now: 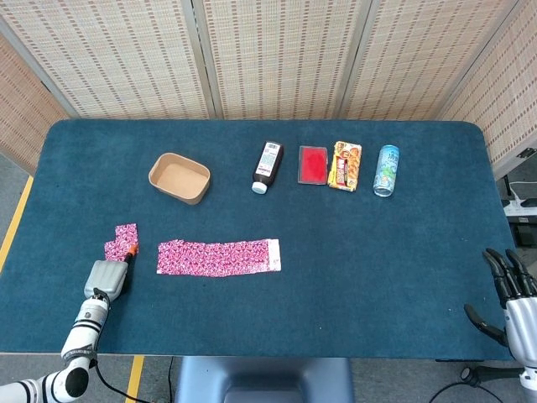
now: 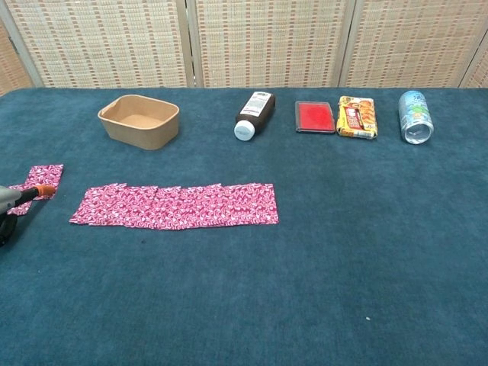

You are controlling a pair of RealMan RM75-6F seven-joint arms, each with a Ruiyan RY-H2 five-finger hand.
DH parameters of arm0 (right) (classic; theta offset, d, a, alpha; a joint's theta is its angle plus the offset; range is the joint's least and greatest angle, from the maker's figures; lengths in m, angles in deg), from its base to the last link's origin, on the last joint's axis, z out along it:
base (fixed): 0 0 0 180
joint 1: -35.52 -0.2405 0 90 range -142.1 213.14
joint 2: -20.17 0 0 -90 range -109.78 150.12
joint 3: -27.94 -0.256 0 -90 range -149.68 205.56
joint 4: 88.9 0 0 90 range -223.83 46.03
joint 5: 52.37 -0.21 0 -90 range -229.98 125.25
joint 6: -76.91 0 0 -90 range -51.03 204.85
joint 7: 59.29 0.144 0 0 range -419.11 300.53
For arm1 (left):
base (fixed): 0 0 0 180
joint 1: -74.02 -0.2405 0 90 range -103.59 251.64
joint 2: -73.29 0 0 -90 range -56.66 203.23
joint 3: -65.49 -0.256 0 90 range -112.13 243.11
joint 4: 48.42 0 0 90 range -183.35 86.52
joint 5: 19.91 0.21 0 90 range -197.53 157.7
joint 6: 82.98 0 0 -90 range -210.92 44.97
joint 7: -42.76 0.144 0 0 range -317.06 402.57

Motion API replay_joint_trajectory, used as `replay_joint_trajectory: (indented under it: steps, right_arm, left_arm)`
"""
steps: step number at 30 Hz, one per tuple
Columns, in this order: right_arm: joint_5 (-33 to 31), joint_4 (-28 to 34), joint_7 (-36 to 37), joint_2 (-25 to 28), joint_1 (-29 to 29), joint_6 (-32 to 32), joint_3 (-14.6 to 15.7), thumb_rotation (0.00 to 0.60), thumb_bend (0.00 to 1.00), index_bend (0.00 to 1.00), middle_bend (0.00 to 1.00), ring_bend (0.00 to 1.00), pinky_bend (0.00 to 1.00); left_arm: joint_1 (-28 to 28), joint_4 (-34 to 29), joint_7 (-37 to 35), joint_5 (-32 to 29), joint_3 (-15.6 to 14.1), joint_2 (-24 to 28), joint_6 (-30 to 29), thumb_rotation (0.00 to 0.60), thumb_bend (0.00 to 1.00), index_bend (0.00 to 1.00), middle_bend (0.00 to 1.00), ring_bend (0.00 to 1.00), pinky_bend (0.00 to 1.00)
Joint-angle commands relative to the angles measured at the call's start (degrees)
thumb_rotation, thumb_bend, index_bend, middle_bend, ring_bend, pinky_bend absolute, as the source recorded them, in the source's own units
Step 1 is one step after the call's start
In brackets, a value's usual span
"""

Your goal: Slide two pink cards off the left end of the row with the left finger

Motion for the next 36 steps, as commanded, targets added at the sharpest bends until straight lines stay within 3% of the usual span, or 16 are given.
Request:
replay_joint_trajectory:
  steps: [1,11,17,22,27,31,36]
  right_arm:
    - [-0.06,0.06,-0.08,0.04,-0.03,0.15,0.04,0.6,0.13,0.0,0.08,0.0,0.25]
    - [-0.14,0.21,0.02,0.22,-0.02,0.15,0.02,0.6,0.13,0.0,0.08,0.0,0.25]
    - [-0.21,0.2,0.01,0.23,-0.03,0.22,0.01,0.6,0.13,0.0,0.08,0.0,0.25]
    - [-0.19,0.34,-0.08,0.3,-0.06,0.36,0.08,0.6,0.13,0.0,0.08,0.0,0.25]
    - [-0.87,0.74,-0.05,0.64,-0.3,1.14,-0.06,0.6,0.13,0.0,0.08,0.0,0.25]
    - [-0.65,1.0,0.1,0.89,-0.15,0.77,-0.02,0.6,0.13,0.0,0.08,0.0,0.25]
    - [-0.89,0.74,-0.28,0.23,-0.03,0.25,-0.36,0.6,0.13,0.0,0.08,0.0,0.25]
  left_arm:
    - [0.9,1.52,0.83,-1.29,0.77,-0.68,0.55,0.6,0.86,0.0,0.71,0.66,0.66]
    - [3.17,7.73,1.26,-3.57,2.28,-3.5,2.87,0.6,0.86,0.0,0.72,0.66,0.66]
    - [1.98,2.98,-0.47,0.02,1.28,-1.59,0.16,0.6,0.86,0.0,0.72,0.66,0.66]
    - [-0.54,-8.02,-5.42,9.35,-0.82,3.84,-4.8,0.6,0.86,0.0,0.72,0.66,0.66]
    - [-4.29,-17.36,-13.46,22.96,-5.13,11.63,-10.32,0.6,0.86,0.0,0.72,0.67,0.67]
    - [-9.68,-17.19,-19.4,32.22,-8.48,14.85,-19.33,0.6,0.84,0.0,0.69,0.66,0.67]
    - [-15.57,-13.05,-24.99,36.26,-9.49,15.58,-28.3,0.6,0.72,0.0,0.51,0.58,0.68]
